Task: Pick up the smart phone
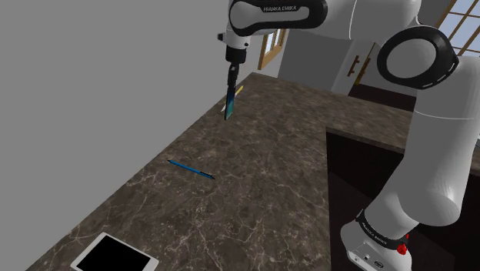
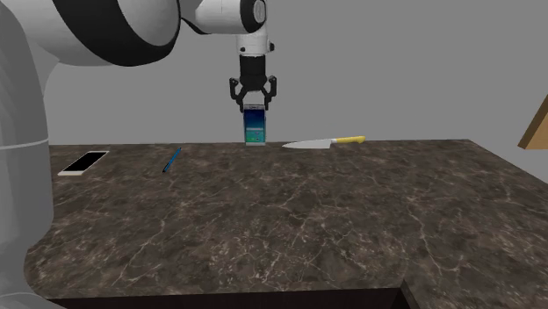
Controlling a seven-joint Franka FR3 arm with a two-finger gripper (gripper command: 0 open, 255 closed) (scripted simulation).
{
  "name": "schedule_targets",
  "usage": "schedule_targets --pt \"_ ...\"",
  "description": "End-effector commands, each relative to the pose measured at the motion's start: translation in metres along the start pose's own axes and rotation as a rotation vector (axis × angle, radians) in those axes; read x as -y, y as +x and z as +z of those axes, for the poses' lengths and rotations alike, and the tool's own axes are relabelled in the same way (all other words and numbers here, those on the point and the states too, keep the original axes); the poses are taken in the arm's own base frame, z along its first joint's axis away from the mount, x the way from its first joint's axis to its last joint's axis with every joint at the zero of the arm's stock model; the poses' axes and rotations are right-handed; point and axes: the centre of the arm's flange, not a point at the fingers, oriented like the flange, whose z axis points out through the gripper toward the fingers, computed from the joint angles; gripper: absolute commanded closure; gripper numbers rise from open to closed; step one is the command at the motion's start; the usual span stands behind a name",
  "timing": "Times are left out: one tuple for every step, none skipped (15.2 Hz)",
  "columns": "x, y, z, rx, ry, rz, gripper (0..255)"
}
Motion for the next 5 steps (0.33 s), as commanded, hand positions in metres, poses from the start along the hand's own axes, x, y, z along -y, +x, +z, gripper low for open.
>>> schedule_targets --pt "-0.001 0.0 -0.011 0.0 0.0 0.0 255" --pt "-0.001 0.0 -0.017 0.0 0.0 0.0 255" --pt "-0.001 0.0 -0.022 0.0 0.0 0.0 255" --pt "-0.001 0.0 -0.023 0.0 0.0 0.0 255" --pt "-0.001 0.0 -0.023 0.0 0.0 0.0 255"
